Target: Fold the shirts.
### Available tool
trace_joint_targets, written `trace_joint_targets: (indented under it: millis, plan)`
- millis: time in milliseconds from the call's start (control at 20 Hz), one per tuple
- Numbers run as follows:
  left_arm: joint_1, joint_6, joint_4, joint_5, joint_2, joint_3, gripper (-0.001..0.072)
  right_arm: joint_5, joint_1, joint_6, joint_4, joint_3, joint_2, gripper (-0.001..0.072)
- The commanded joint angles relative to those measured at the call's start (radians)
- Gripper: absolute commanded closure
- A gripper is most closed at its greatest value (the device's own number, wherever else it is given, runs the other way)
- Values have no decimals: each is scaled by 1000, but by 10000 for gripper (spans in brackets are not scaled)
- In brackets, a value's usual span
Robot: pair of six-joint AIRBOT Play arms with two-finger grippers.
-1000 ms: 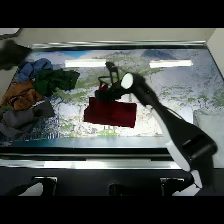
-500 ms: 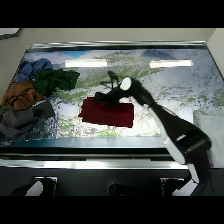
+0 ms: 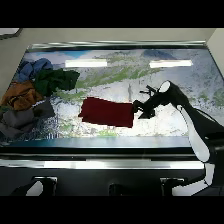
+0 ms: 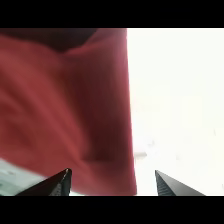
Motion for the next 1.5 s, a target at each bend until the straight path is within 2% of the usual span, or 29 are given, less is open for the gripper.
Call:
trace_joint_targets:
  millis: [0, 50, 150, 200, 250, 350, 450, 600, 700, 800, 1100, 1300, 1450]
  plan:
    - [-12, 2, 0, -17, 1, -1, 675, -153, -24, -23, 201, -88, -53, 158]
    - [-18, 2, 0, -16, 0, -1, 675, -152, -24, -26, 237, -88, -68, 170]
    - [-28, 3, 0, -8, -2, -2, 675, -152, -24, -97, 329, -88, -83, 267]
    - [-33, 3, 0, -6, -2, -2, 675, -143, -24, -155, 377, -88, -82, 391]
    - [-34, 3, 0, -5, -2, -2, 674, -127, -25, -214, 429, -85, -80, 672]
    - [-34, 3, 0, -5, -2, -2, 674, -64, -35, -294, 465, -39, -66, 664]
    - [-34, 3, 0, -5, -2, -2, 674, -14, -80, -304, 442, 34, -9, 667]
    - [-34, 3, 0, -5, -2, -2, 674, 18, -212, -187, 272, 153, 122, 666]
    - [-34, 3, 0, -5, -2, -2, 674, 48, -342, -94, 119, 207, 219, 666]
    - [-34, 9, 0, -5, -2, -2, 674, 79, -486, -34, 34, 237, 299, 666]
    - [-34, 49, 0, -8, -1, -2, 674, 135, -908, 79, 3, 239, 428, 666]
    - [-34, 70, 0, -22, -1, -2, 674, 177, -1103, 127, 13, 240, 428, 666]
    - [-34, 79, 0, -22, -1, -2, 674, 267, -1200, 125, 24, 240, 450, 665]
